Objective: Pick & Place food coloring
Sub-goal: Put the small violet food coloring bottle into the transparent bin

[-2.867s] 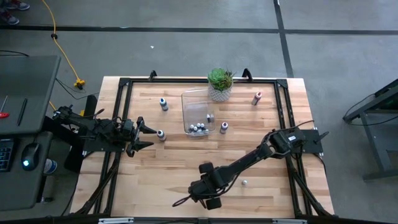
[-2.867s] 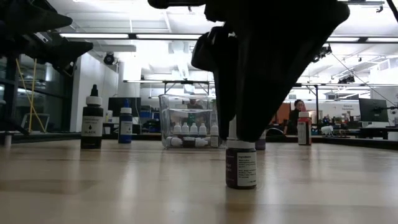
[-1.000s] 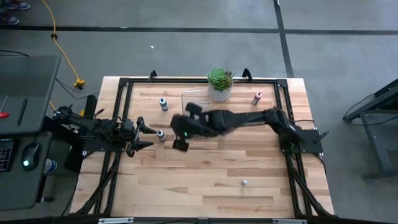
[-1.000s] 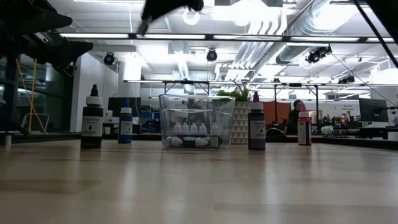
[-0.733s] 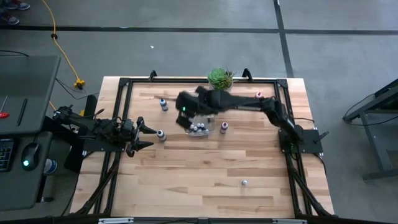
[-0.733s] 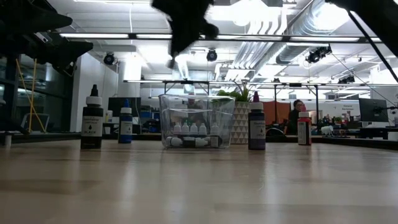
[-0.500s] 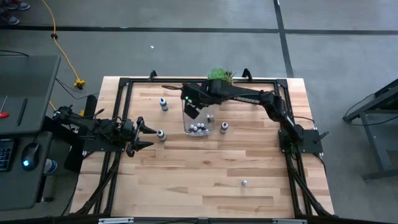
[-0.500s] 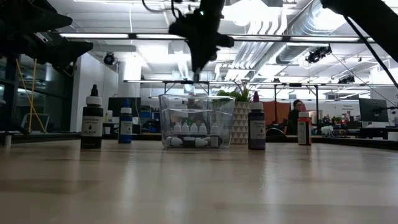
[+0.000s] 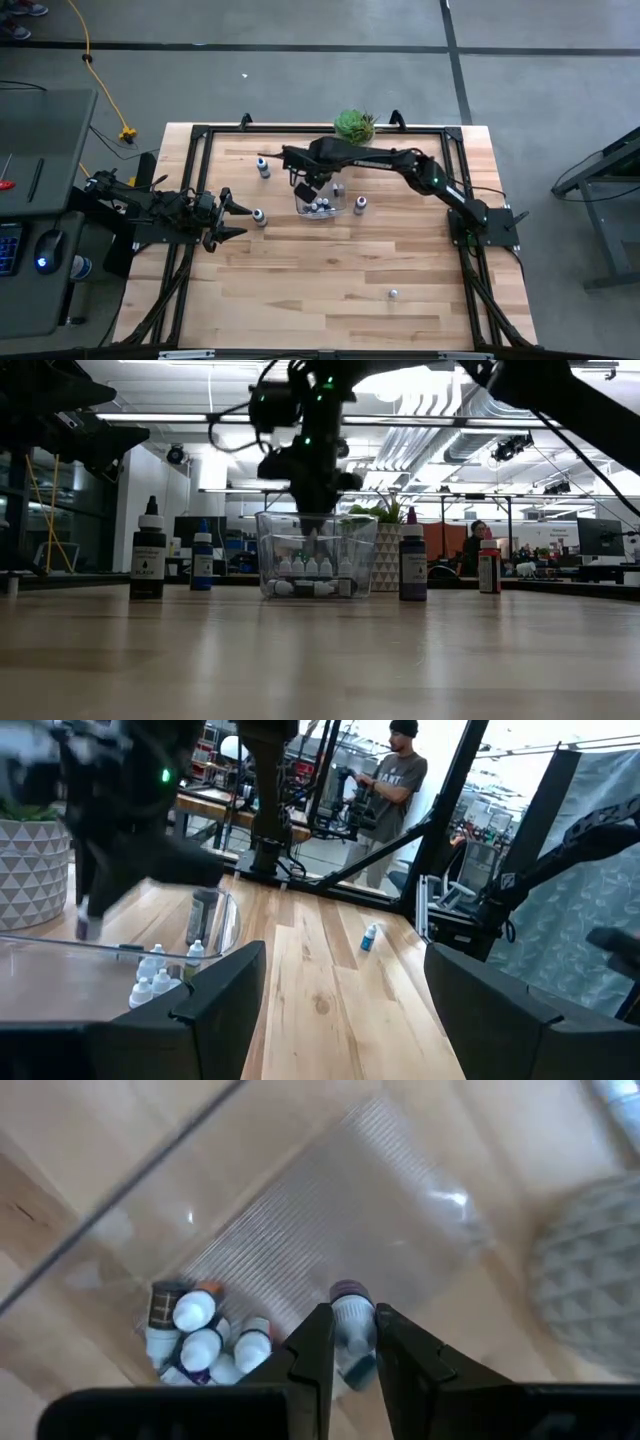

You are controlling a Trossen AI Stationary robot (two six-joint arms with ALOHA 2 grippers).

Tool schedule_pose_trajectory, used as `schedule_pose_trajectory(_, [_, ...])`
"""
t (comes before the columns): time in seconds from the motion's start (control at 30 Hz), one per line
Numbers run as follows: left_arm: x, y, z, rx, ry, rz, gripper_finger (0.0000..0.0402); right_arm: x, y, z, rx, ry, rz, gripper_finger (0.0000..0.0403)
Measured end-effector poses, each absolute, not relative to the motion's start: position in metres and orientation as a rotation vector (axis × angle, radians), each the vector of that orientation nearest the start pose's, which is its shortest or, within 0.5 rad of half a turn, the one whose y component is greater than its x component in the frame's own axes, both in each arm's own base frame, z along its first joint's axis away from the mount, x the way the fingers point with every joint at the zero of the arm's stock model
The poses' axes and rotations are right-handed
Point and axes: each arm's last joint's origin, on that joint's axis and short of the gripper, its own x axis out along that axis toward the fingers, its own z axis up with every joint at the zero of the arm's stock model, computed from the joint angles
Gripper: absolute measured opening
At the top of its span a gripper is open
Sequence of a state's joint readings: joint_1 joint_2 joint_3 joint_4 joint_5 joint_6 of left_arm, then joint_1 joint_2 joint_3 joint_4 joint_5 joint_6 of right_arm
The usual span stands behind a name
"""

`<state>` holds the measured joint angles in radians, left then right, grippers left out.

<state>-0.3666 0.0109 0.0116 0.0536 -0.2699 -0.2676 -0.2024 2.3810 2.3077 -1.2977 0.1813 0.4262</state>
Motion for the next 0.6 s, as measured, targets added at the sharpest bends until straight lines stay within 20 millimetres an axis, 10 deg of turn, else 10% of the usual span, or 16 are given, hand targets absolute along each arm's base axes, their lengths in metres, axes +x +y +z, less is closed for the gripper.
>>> schedule_pose_trajectory(0.6, [0.093, -0.027, 0.172, -0.284, -0.038, -0.103, 0.0271, 0.481, -0.1, 0.212, 0.526, 1.273, -0.539, 0.0057])
